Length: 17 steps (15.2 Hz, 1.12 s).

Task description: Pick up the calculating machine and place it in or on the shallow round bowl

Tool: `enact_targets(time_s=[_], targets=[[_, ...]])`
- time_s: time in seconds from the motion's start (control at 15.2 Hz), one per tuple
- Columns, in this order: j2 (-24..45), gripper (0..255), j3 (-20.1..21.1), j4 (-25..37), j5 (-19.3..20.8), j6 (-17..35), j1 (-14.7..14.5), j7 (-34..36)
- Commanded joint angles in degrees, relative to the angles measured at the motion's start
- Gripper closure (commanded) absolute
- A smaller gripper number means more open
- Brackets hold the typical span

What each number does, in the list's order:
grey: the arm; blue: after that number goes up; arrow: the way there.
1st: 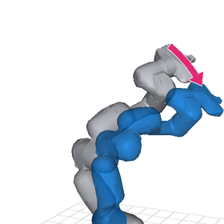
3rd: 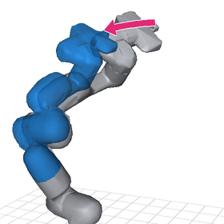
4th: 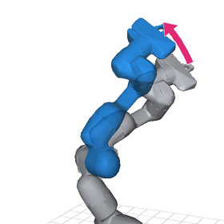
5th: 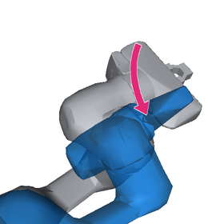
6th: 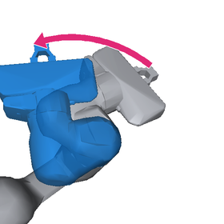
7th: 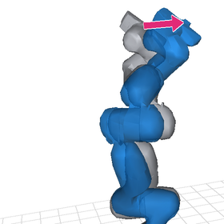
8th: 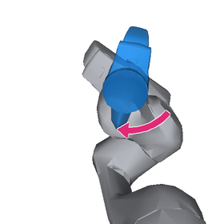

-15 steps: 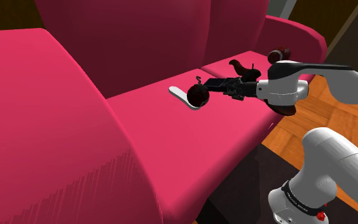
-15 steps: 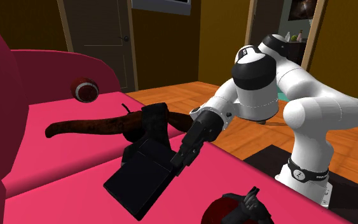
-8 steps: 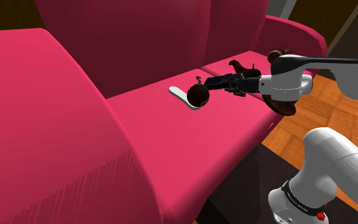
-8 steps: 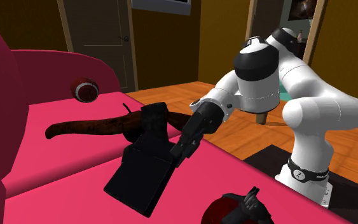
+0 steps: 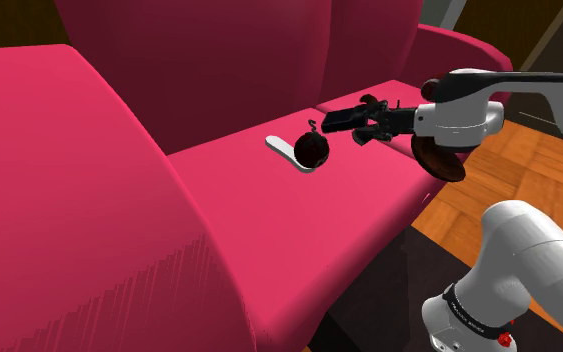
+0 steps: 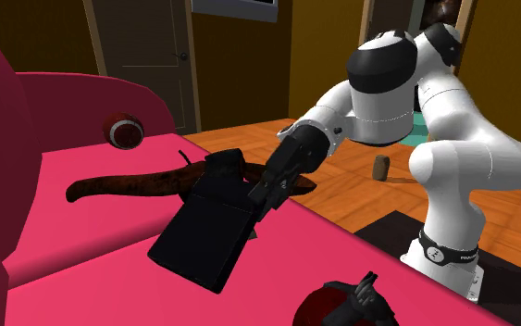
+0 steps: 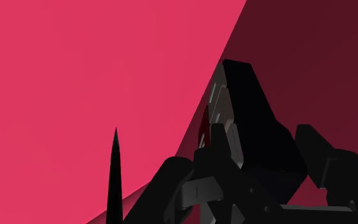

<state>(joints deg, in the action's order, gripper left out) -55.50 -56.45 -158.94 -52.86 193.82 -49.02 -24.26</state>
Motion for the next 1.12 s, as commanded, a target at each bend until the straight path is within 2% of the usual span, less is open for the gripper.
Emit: enact_targets(time_s=[0.0,0.53,0.59,0.79,1.06], targets=[[2.08,255,2.65,0.97,-1.28,-2.49,2.27,0.99],[8.47,255,13.98,3.56,-3.07,-12.46,14.21,6.89],[8.7,255,14.52,3.68,-2.96,-12.92,14.82,7.31],[5.98,255,18.7,0.49,0.3,-20.77,26.94,9.01],[1.53,255,20.62,-2.34,6.27,-31.06,40.28,11.02]])
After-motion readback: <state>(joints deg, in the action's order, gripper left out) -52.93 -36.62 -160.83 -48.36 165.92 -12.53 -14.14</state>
